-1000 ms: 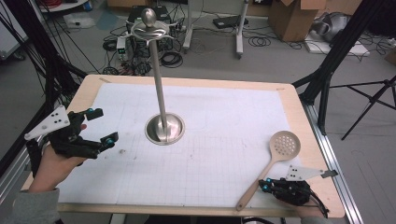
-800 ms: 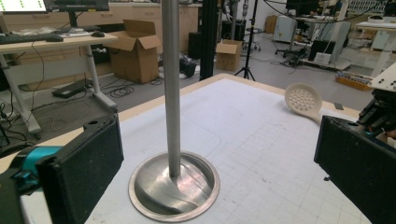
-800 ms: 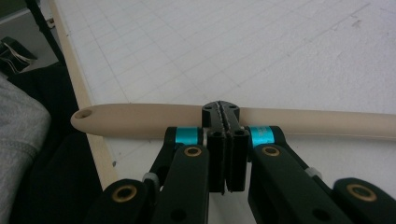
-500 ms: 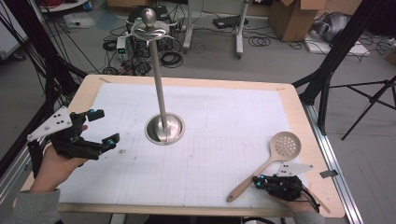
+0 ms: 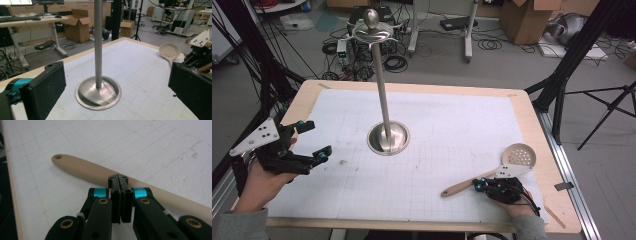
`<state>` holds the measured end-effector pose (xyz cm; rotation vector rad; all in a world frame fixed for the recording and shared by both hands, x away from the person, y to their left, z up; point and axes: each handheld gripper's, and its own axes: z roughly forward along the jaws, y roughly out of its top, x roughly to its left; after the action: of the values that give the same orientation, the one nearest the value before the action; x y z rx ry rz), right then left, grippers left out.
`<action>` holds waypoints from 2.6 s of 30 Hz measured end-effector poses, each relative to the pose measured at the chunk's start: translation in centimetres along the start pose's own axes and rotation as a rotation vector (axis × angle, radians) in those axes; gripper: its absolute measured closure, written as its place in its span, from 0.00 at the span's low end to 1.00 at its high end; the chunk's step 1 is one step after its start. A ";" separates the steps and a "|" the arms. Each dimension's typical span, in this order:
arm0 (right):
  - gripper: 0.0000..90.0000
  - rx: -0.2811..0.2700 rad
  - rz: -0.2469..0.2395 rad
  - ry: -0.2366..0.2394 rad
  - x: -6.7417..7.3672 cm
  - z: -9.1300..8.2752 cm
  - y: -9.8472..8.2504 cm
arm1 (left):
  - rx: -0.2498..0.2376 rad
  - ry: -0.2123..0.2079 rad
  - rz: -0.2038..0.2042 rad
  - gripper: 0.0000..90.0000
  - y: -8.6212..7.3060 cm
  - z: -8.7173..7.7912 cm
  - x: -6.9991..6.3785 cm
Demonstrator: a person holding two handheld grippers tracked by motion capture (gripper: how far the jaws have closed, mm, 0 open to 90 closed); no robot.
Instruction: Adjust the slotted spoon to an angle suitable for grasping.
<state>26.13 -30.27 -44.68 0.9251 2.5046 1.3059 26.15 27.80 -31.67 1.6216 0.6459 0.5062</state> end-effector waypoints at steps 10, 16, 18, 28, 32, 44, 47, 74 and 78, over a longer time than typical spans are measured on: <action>1.00 0.001 -0.001 -0.041 -0.5 1.6 1.3 | 0.000 0.004 0.003 0.02 -0.2 -0.8 0.0; 1.00 0.003 0.008 -0.049 -1.0 2.4 2.0 | 0.008 0.015 -0.001 0.02 -0.5 -1.2 0.0; 1.00 0.006 0.009 -0.054 -1.1 2.7 2.2 | 0.010 0.021 -0.003 0.02 -0.6 -1.6 0.1; 1.00 0.027 0.014 -0.096 -1.6 4.4 3.5 | 0.011 0.051 -0.007 0.02 -0.9 -2.9 0.3; 1.00 0.010 0.021 -0.096 -1.6 4.2 3.6 | 0.003 0.053 -0.007 0.02 -0.7 -3.0 0.3; 1.00 -0.063 0.140 -0.250 -3.9 -0.2 2.6 | 0.013 0.043 -0.006 0.02 -0.8 -2.6 0.3; 1.00 -0.049 0.148 -0.280 -4.2 -0.3 2.4 | 0.014 0.043 -0.006 0.02 -0.8 -2.6 0.2; 1.00 0.035 0.180 -0.384 -4.9 -0.3 1.6 | 0.028 0.032 -0.005 0.02 -1.0 -1.9 0.2; 1.00 0.030 0.194 -0.373 -4.5 -0.9 1.0 | 0.025 0.018 -0.008 0.02 -0.9 -1.2 0.1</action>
<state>29.77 -33.09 -43.92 1.3099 2.1967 1.0286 25.34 28.85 -32.35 1.6393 0.6747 0.5090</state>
